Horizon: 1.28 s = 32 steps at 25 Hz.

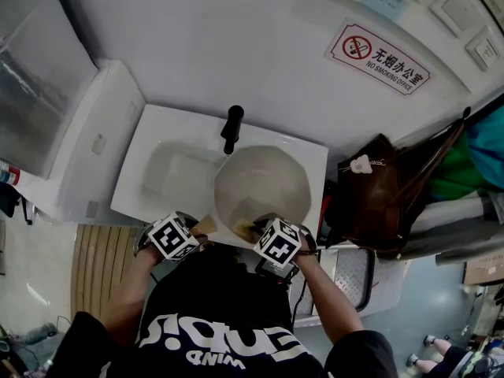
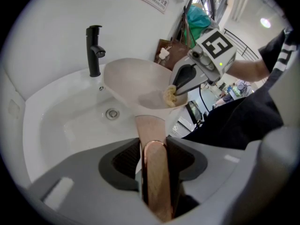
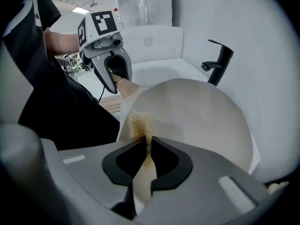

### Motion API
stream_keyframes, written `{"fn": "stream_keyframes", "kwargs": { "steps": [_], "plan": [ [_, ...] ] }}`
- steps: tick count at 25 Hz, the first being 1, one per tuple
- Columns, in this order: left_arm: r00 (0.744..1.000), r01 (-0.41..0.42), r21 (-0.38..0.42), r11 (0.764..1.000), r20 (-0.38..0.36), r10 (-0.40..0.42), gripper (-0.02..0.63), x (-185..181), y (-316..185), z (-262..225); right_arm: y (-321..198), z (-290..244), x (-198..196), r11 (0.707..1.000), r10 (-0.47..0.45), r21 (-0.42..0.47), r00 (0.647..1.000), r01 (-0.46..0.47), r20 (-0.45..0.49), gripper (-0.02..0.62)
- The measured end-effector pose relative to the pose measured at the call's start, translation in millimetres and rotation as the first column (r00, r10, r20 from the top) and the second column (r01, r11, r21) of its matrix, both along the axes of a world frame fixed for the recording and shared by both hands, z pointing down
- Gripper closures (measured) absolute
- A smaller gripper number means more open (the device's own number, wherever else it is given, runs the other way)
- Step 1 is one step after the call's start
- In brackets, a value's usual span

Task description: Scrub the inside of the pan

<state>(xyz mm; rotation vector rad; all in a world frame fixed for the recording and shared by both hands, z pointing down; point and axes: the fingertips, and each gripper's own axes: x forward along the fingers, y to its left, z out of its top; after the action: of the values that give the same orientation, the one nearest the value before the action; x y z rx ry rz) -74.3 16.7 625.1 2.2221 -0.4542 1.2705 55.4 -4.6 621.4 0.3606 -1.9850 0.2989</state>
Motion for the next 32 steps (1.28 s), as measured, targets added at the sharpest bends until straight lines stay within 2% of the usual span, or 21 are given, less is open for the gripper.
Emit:
{"fn": "stream_keyframes", "kwargs": {
  "steps": [18, 32],
  "plan": [
    [1.000, 0.007, -0.014, 1.000, -0.001, -0.007, 0.437, 0, 2, 2, -30, 18, -51, 0.999, -0.030, -0.034, 0.999, 0.031, 0.038, 0.557],
    [1.000, 0.019, -0.030, 0.999, -0.013, -0.019, 0.437, 0, 4, 3, -78, 42, -62, 0.999, -0.030, -0.021, 0.998, 0.029, -0.047, 0.557]
  ]
}}
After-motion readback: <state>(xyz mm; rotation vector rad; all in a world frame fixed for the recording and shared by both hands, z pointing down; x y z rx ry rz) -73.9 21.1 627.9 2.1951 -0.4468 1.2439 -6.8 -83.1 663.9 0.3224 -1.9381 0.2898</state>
